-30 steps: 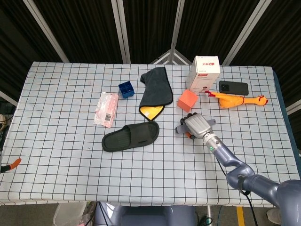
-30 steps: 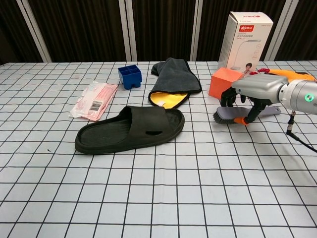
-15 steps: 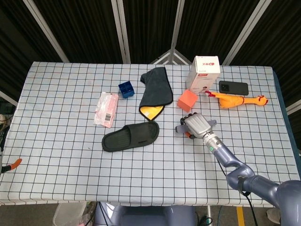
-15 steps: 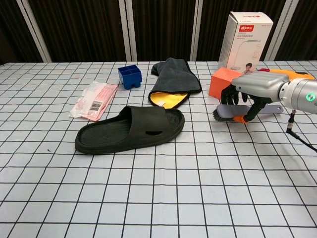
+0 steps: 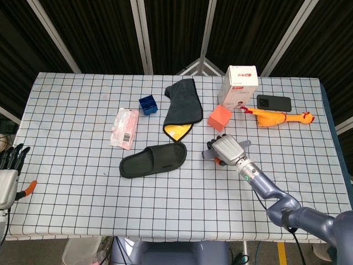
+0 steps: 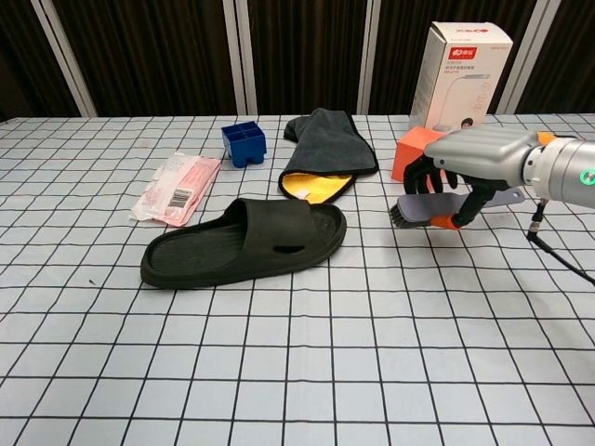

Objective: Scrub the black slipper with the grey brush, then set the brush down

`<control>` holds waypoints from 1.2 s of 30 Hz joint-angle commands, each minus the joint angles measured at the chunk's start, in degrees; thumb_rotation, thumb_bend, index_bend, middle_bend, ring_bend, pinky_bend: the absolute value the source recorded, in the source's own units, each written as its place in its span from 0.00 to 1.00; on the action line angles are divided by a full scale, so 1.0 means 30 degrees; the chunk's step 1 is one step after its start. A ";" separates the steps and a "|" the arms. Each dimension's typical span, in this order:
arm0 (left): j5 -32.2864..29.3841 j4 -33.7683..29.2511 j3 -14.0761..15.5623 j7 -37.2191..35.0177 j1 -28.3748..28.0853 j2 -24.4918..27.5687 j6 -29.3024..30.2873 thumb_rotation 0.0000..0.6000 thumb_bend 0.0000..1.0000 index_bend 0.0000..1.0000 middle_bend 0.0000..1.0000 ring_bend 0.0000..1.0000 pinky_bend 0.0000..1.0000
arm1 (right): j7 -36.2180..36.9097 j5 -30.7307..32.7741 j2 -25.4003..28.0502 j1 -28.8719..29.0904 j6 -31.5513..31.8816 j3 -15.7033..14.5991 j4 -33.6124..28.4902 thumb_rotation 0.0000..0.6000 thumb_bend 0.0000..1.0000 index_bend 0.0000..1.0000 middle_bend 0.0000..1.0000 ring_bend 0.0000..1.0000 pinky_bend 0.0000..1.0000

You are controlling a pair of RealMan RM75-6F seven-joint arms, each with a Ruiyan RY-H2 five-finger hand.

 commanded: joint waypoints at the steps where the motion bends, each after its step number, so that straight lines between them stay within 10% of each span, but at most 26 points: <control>1: 0.0598 0.0183 -0.0145 -0.0127 -0.0552 -0.0057 -0.0233 1.00 0.58 0.00 0.00 0.00 0.05 | -0.0963 0.0346 0.0217 0.0255 -0.0084 0.0277 -0.1009 1.00 0.81 0.67 0.66 0.44 0.44; 18: -0.0579 0.2014 -0.0996 -0.0799 -0.5624 -0.0738 -0.7683 1.00 0.60 0.06 0.09 0.02 0.11 | -0.3830 0.2266 -0.0740 0.1451 -0.0441 0.1463 -0.2181 1.00 0.81 0.67 0.66 0.46 0.44; 36: 0.1992 0.3530 -0.0412 -0.4414 -0.9485 -0.2668 -1.1001 1.00 0.59 0.06 0.08 0.03 0.11 | -0.3723 0.2798 -0.1598 0.1615 -0.0062 0.1484 -0.1334 1.00 0.81 0.68 0.66 0.46 0.44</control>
